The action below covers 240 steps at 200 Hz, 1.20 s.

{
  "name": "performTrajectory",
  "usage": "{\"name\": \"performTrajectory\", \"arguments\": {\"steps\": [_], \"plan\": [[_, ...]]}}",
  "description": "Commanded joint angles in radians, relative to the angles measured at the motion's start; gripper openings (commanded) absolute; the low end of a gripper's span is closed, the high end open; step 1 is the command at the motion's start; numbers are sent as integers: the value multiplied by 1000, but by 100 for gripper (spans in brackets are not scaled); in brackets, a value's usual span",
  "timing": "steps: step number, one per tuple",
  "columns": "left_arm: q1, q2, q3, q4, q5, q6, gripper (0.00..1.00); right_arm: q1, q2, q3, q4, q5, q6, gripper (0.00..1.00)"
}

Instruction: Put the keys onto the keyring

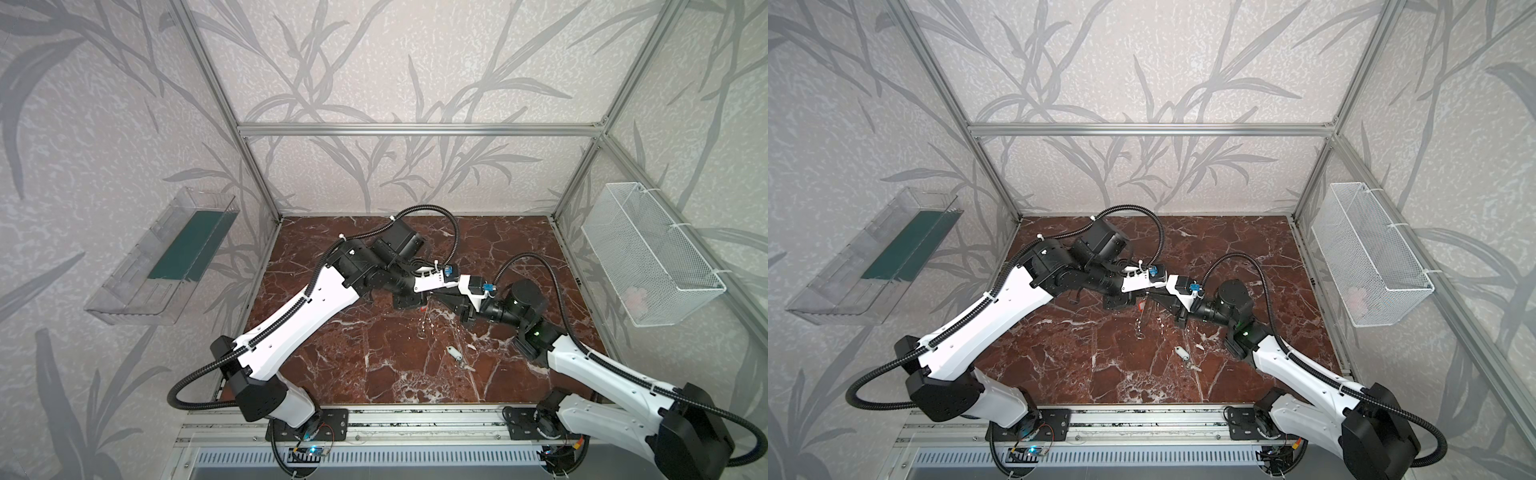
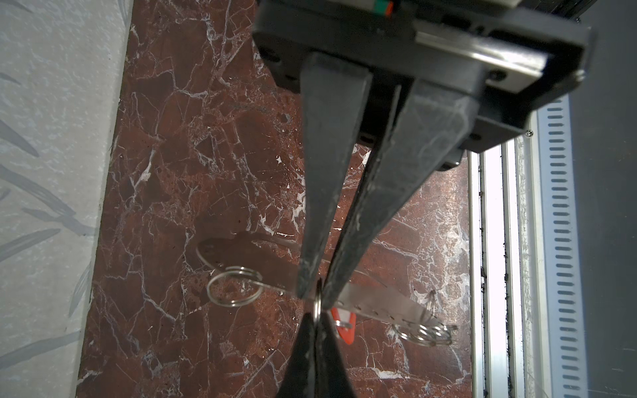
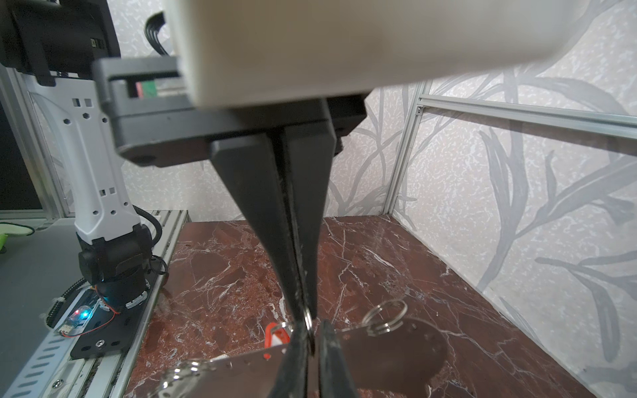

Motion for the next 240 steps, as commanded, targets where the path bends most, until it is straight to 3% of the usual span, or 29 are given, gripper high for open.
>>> {"name": "performTrajectory", "arguments": {"steps": [1, 24, 58, 66, 89, 108, 154, 240], "plan": [[-9, -24, -4, 30, 63, 22, 0, 0, 19, 29, -14, 6, 20, 13], [-10, -36, -16, 52, 70, 18, 0, 0, 22, 25, 1, 14, 34, 0], [-7, -33, -27, 54, 50, 6, 0, -2, 23, -1, 94, 49, 86, 0], [-6, -37, -36, 62, 43, 1, 5, -1, 24, -2, 111, 52, 97, 0], [4, -63, -87, 107, 3, -24, 35, -4, 26, -10, 177, 79, 130, 0], [21, -124, -170, 194, -33, -61, 42, -12, 23, -16, 211, 94, 156, 0], [38, -278, -400, 438, -50, -185, 43, -15, 20, -20, 234, 112, 172, 0], [37, -277, -495, 583, 0, -291, 36, -16, 20, -28, 306, 121, 212, 0]]}}
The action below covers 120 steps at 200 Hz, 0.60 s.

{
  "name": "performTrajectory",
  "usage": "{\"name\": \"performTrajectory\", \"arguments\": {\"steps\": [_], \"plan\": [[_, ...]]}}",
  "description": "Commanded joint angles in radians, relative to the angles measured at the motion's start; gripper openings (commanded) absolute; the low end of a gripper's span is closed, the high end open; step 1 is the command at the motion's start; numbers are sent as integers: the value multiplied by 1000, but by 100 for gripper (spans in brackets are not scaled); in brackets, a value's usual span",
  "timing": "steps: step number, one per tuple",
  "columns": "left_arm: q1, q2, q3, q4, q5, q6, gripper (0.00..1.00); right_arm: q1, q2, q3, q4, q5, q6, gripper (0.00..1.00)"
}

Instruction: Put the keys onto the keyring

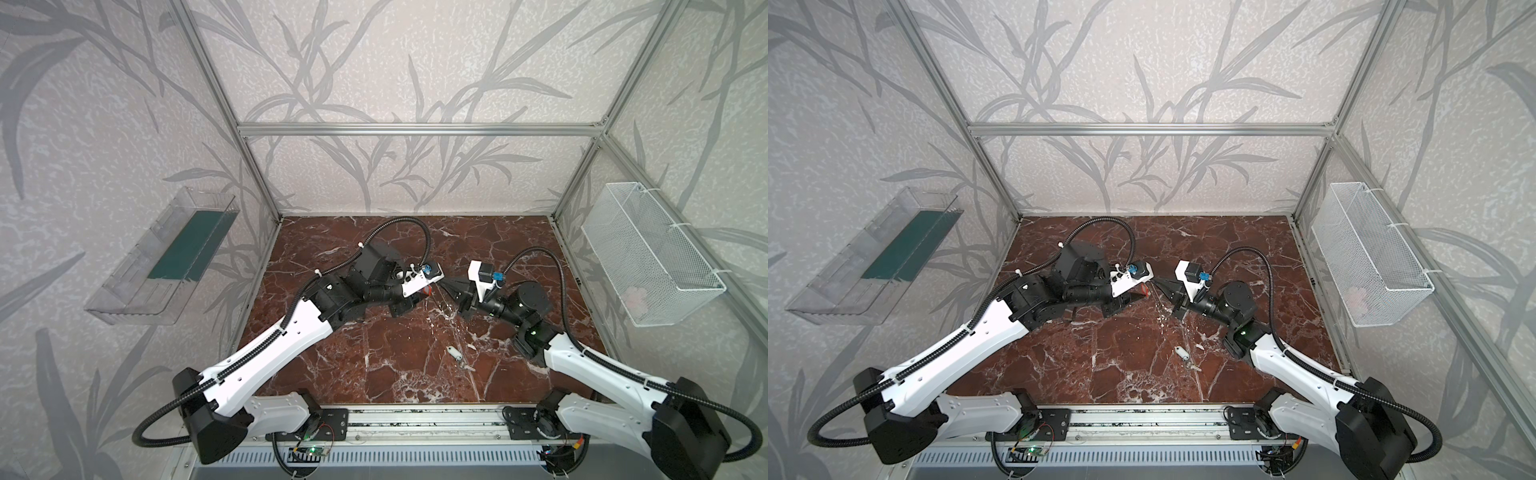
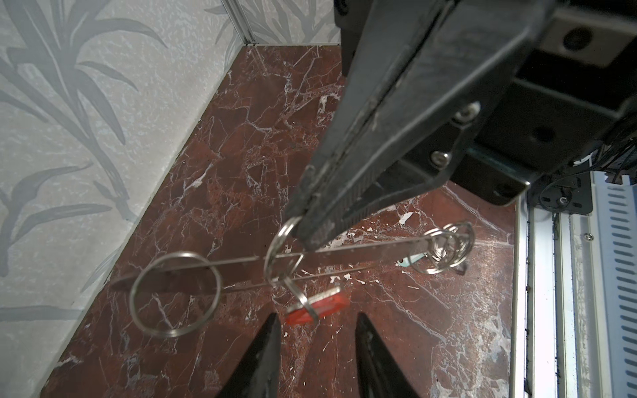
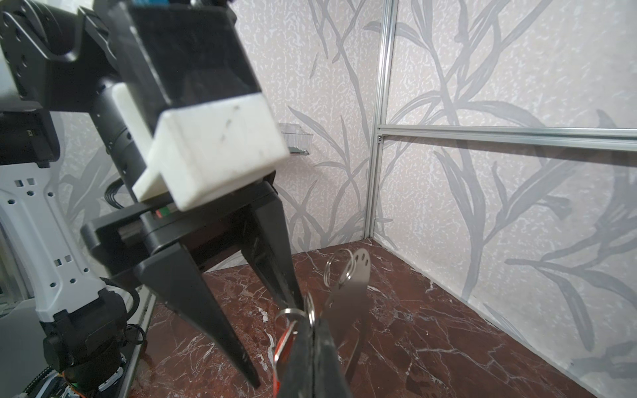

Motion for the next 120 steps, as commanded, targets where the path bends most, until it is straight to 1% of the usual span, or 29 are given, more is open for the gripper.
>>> {"name": "performTrajectory", "arguments": {"steps": [1, 18, 35, 68, 82, 98, 108, 120], "plan": [[1, -2, -22, 60, 18, -37, 36, -4, -6, -10, 84, 10, 21, 0], [1, -6, -37, 91, 14, -44, 36, -4, -4, -9, 88, 2, 24, 0], [1, -5, -43, 118, 13, -51, 39, -4, -1, -11, 98, 0, 29, 0], [1, -7, -52, 146, 0, -41, 38, -6, -1, -13, 106, -4, 29, 0], [2, -16, -64, 154, -2, -19, 35, -6, 0, -14, 102, -12, 30, 0], [2, -28, -80, 160, 24, 18, 30, -6, 5, -14, 108, -21, 35, 0], [2, -31, -86, 165, 42, 32, 29, -7, 9, -14, 113, -24, 38, 0], [1, -29, -86, 164, 57, 38, 24, -7, 12, -14, 122, -27, 43, 0]]}}
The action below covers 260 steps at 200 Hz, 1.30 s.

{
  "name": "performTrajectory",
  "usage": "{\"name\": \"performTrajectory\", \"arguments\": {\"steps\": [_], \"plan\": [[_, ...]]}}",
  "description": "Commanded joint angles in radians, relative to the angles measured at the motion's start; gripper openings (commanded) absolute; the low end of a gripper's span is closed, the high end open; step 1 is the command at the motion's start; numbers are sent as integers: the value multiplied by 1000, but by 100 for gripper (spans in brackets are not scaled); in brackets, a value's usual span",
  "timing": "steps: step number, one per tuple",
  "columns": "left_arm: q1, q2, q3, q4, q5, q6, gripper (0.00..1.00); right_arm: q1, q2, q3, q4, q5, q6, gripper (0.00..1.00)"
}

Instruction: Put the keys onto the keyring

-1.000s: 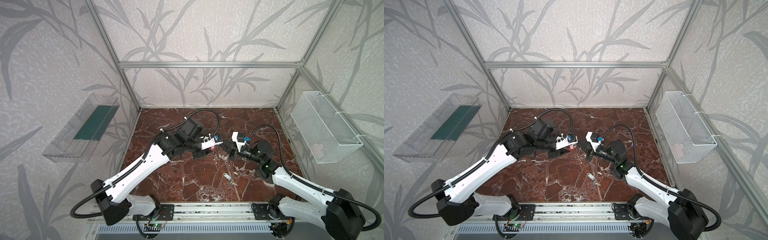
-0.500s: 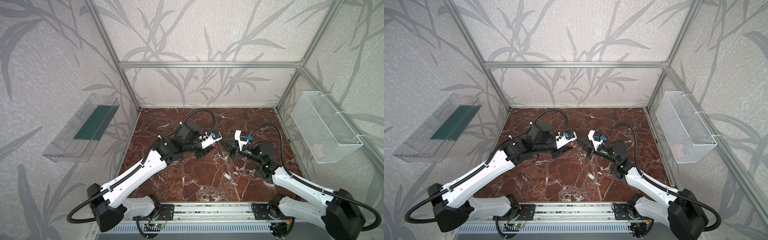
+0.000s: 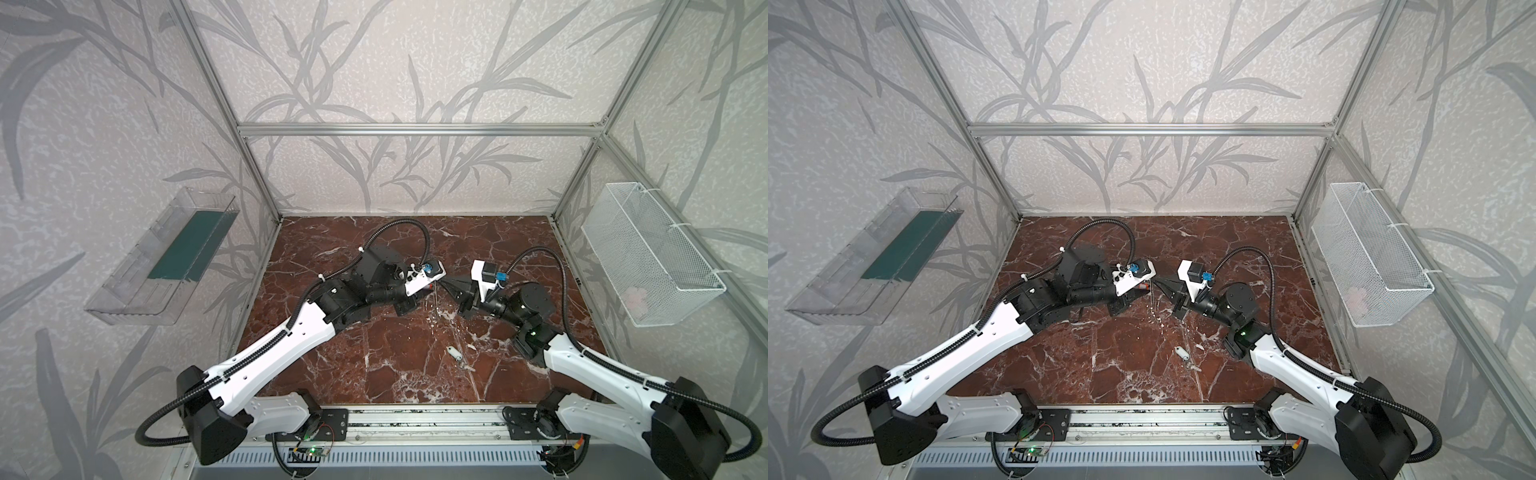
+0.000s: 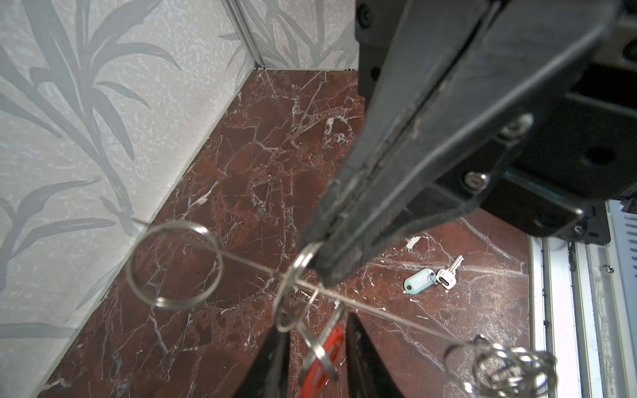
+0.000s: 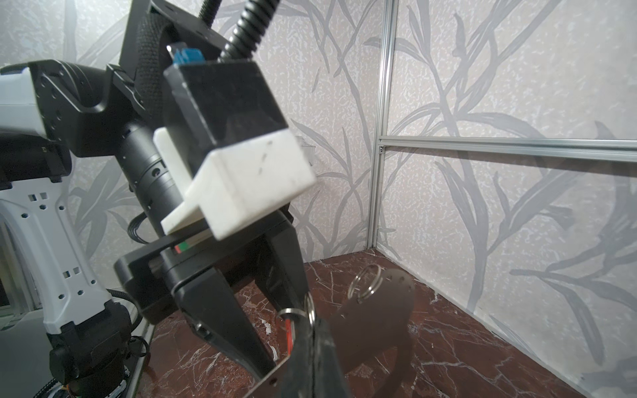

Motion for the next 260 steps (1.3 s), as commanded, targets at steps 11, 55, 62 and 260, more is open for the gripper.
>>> {"name": "performTrajectory", "arguments": {"steps": [11, 55, 62, 260], "plan": [[2, -19, -8, 21, 41, 43, 20, -6, 8, -6, 75, -13, 15, 0], [2, -17, 0, 11, 66, 68, 2, -6, 9, -9, 80, -12, 23, 0], [1, -13, 5, 5, 73, 73, 0, -6, 11, -9, 85, -9, 27, 0], [4, 102, 206, -253, 144, 181, 0, -22, -10, -51, 118, 5, 46, 0]]}}
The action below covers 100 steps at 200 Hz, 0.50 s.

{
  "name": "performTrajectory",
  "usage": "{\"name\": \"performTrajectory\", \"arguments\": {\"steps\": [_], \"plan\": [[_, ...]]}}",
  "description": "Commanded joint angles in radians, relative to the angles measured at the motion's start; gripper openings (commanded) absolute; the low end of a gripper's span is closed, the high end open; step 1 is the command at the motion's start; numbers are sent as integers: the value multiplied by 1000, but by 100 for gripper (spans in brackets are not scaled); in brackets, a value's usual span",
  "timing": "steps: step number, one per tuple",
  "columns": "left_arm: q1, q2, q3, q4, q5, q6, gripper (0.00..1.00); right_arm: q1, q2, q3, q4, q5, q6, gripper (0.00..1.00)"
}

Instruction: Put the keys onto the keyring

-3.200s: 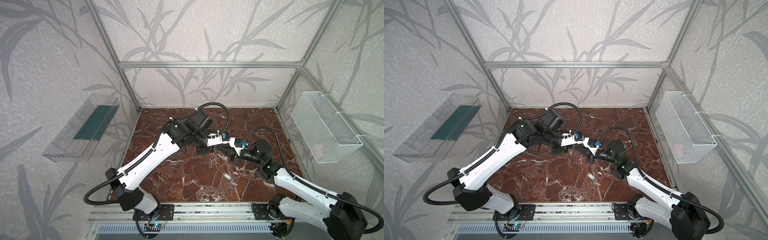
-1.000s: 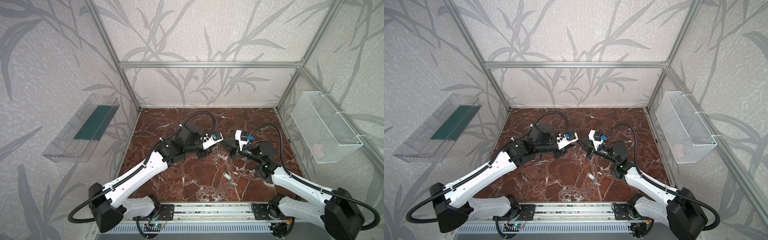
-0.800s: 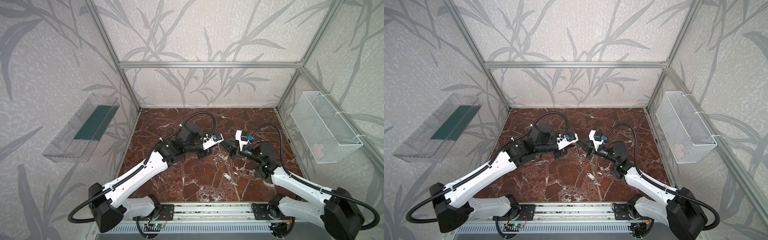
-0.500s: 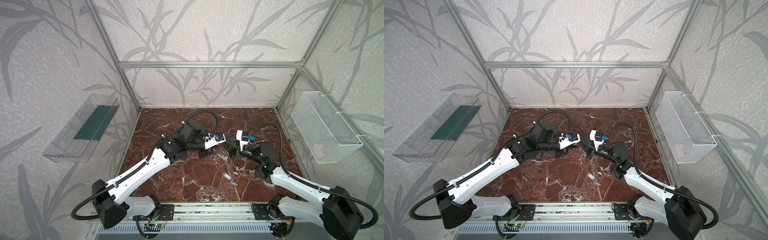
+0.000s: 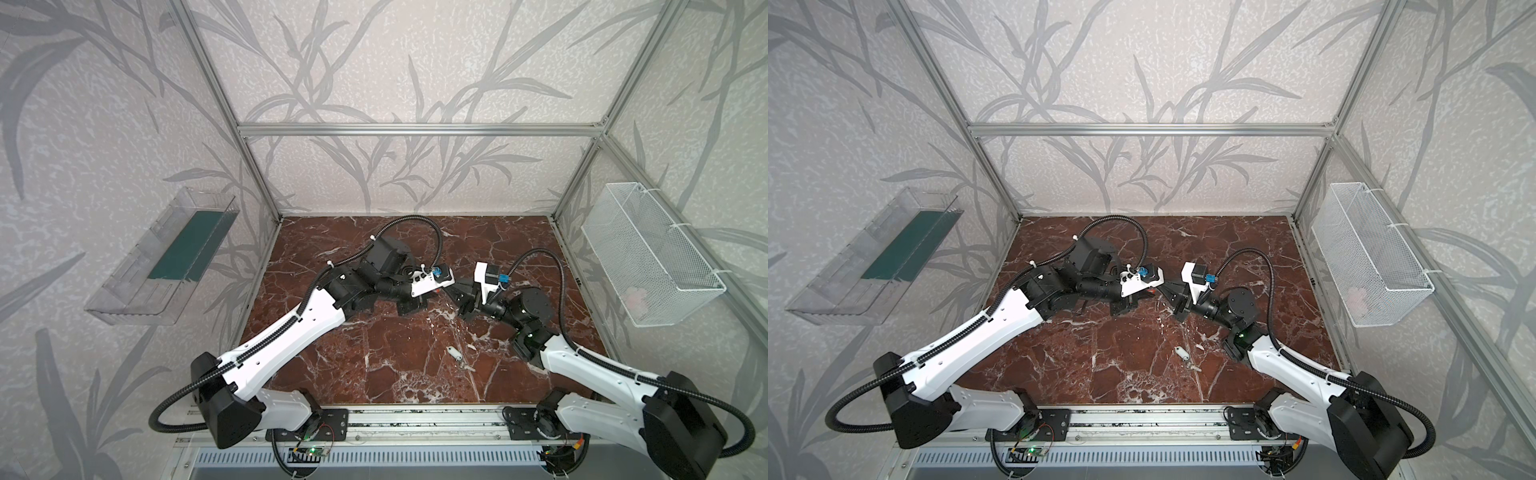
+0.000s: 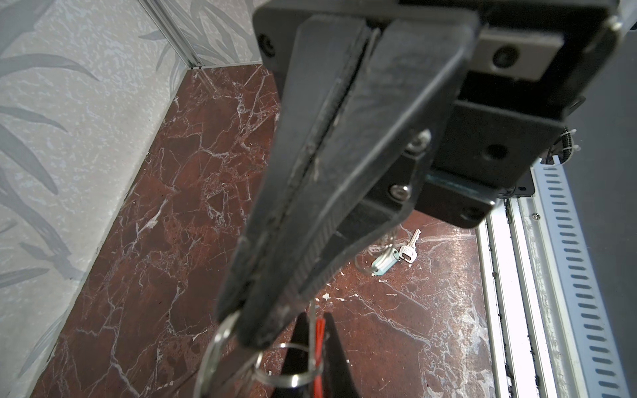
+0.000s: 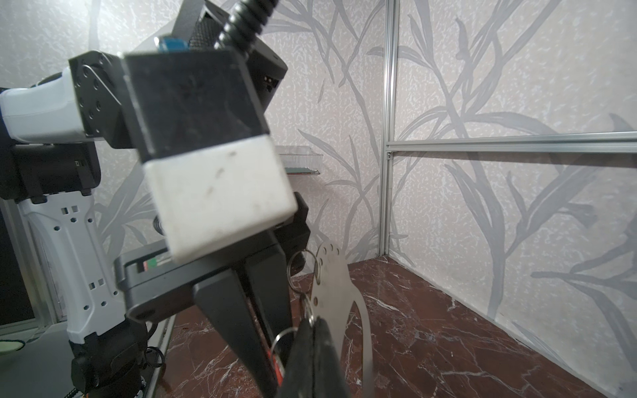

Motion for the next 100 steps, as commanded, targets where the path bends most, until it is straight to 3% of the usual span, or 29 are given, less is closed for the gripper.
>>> {"name": "performTrajectory", "arguments": {"steps": [1, 42, 100], "plan": [[-4, -7, 45, -69, -10, 42, 0, -14, -35, -5, -8, 25, -28, 0], [2, -17, 94, -195, -99, 101, 0, -48, -77, -8, -68, 22, -40, 0], [9, -12, 109, -216, -120, 114, 0, -48, -75, 2, -83, 16, -40, 0]]}}
